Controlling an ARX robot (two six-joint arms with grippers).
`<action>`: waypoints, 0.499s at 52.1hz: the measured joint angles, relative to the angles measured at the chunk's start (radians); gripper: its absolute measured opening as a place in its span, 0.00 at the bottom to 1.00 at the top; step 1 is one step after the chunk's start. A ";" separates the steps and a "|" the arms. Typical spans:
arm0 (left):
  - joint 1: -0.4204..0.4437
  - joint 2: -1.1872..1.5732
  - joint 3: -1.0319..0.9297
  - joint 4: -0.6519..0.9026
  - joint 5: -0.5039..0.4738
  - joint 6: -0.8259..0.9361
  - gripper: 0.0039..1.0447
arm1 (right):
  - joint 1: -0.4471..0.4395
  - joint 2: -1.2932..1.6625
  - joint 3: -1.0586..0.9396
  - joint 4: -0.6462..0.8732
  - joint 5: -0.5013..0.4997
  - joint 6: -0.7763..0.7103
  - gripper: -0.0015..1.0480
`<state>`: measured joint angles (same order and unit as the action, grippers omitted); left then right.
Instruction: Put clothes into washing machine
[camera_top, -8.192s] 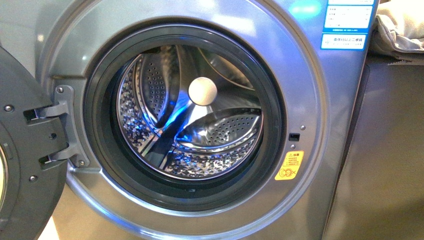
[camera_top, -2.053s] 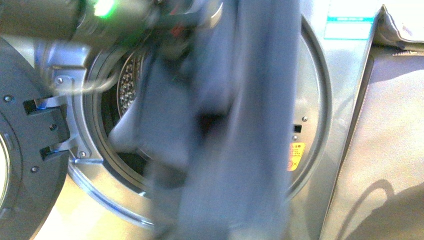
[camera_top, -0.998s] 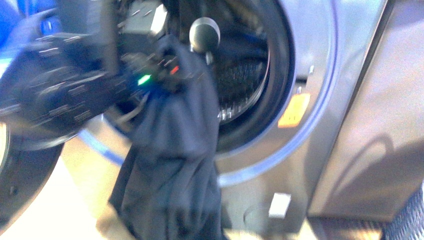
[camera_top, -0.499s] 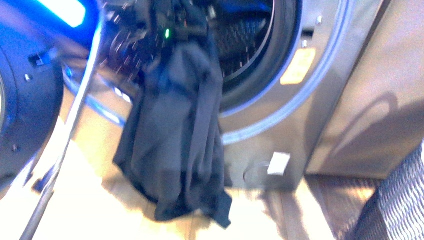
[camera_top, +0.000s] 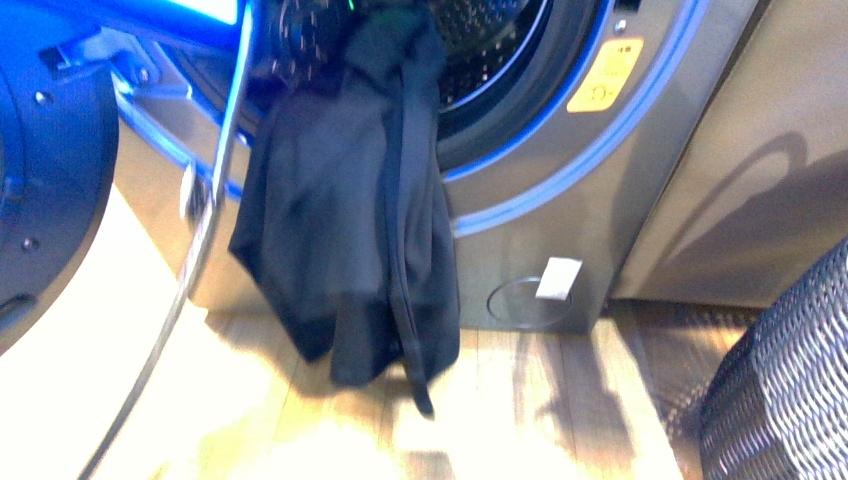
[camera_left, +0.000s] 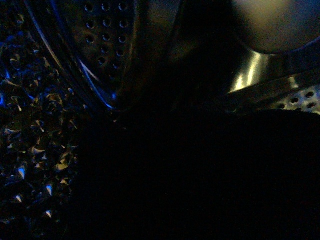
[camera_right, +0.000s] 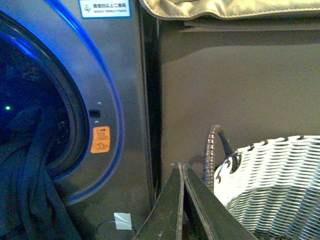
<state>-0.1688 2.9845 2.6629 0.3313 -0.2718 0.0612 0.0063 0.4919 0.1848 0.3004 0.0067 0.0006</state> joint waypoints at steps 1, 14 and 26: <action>0.003 0.010 0.021 -0.008 -0.004 0.001 0.11 | -0.002 -0.007 -0.008 0.000 0.000 0.000 0.02; 0.017 0.031 0.153 -0.016 -0.016 0.005 0.11 | -0.004 -0.090 -0.075 -0.010 -0.005 0.000 0.02; 0.013 0.030 0.204 0.079 -0.026 0.021 0.11 | -0.004 -0.165 -0.116 -0.043 -0.005 0.000 0.02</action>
<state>-0.1562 3.0146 2.8674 0.4107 -0.2981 0.0826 0.0021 0.3267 0.0689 0.2569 0.0021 0.0006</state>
